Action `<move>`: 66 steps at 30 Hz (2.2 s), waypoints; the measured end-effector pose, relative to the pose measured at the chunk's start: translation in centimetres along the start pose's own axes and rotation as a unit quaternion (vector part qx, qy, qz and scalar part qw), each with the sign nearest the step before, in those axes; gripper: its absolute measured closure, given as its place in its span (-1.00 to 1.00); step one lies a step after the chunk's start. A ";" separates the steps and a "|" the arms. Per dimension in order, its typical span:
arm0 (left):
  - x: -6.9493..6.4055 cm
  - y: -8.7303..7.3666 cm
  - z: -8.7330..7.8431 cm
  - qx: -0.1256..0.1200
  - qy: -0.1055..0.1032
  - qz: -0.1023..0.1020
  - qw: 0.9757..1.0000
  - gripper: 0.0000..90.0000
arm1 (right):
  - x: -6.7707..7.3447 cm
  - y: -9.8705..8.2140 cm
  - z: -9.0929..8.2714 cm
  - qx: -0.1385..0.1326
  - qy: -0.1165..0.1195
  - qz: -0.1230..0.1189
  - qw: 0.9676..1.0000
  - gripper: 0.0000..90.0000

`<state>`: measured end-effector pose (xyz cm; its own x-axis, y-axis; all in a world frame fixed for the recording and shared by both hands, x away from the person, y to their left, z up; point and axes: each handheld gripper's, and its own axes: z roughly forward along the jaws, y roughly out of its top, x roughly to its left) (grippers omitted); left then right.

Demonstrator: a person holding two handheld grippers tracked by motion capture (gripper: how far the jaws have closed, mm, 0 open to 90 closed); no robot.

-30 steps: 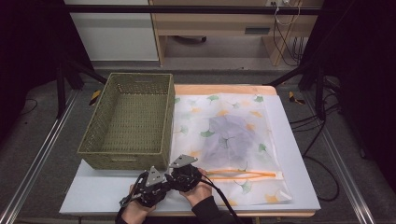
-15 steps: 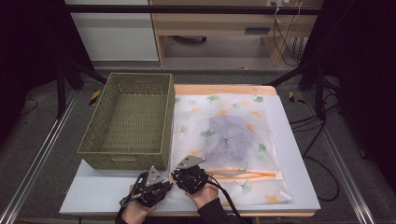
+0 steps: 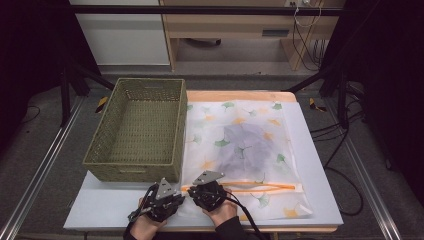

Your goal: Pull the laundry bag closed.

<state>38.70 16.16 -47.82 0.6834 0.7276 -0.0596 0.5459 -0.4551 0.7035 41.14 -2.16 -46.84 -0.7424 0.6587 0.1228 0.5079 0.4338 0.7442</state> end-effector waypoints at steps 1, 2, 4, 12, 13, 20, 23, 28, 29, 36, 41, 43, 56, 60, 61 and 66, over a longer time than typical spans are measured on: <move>0.0 0.0 0.0 0.000 0.000 0.000 1.000 0.88 | -0.1 0.0 -0.1 -0.003 0.000 0.006 1.000 0.73; 0.0 0.0 0.0 0.000 0.000 0.000 1.000 0.88 | -0.2 0.0 -0.2 -0.005 -0.001 0.010 1.000 0.70; 0.0 0.0 0.0 0.000 0.001 0.001 1.000 0.88 | -0.5 -0.1 -0.3 -0.008 0.004 0.019 1.000 0.62; 0.0 0.0 0.0 0.001 0.000 0.000 1.000 0.88 | -0.5 -0.7 1.0 0.016 0.017 0.034 0.999 0.63; 0.0 0.0 0.0 0.001 0.000 0.000 1.000 0.88 | -0.5 -0.6 1.1 0.019 0.018 0.039 0.999 0.67; 0.0 0.0 0.0 0.000 0.000 0.001 1.000 0.88 | -0.8 -0.6 0.6 0.013 0.023 0.038 0.999 0.84; 0.0 0.0 0.0 0.000 0.000 0.002 1.000 0.88 | -0.7 -0.5 0.4 0.009 0.024 0.037 0.999 0.84; 0.0 0.0 0.0 0.000 0.000 0.002 1.000 0.88 | -0.8 -0.5 0.2 0.013 0.032 0.043 0.998 0.83; 0.0 0.0 0.0 0.000 0.000 0.002 1.000 0.88 | -0.8 -0.5 0.2 0.013 0.034 0.043 0.998 0.80; 0.0 0.0 0.0 0.001 0.002 0.003 1.000 0.88 | -0.8 -0.4 0.3 0.006 0.035 0.039 0.999 0.81; -0.1 0.0 0.0 0.001 0.003 0.003 1.000 0.87 | -0.8 -0.3 0.7 0.011 0.030 0.036 0.999 0.88; 0.0 0.0 0.0 0.002 0.002 0.003 1.000 0.87 | -0.7 -0.3 0.8 0.013 0.026 0.038 0.999 0.94; 0.0 0.1 0.0 -0.003 -0.005 -0.006 1.000 0.72 | -0.6 -0.3 0.6 0.012 0.024 0.036 0.999 0.99; 0.3 0.3 0.1 -0.010 -0.005 -0.011 1.000 0.61 | -0.7 -0.3 0.2 0.005 0.023 0.034 0.999 0.99; 0.3 0.4 0.1 -0.012 -0.005 -0.012 1.000 0.60 | -0.8 -0.3 0.1 0.003 0.023 0.029 0.999 0.99; 0.4 0.9 0.2 -0.022 -0.013 -0.020 0.999 0.62 | -0.6 0.0 -0.3 0.001 0.021 0.022 1.000 0.99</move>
<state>39.52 15.93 -47.33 0.6742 0.7308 -0.1065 0.5521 -0.4029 0.7300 41.43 -2.72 -46.77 -0.7377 0.6498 0.1830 0.5405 0.4060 0.7369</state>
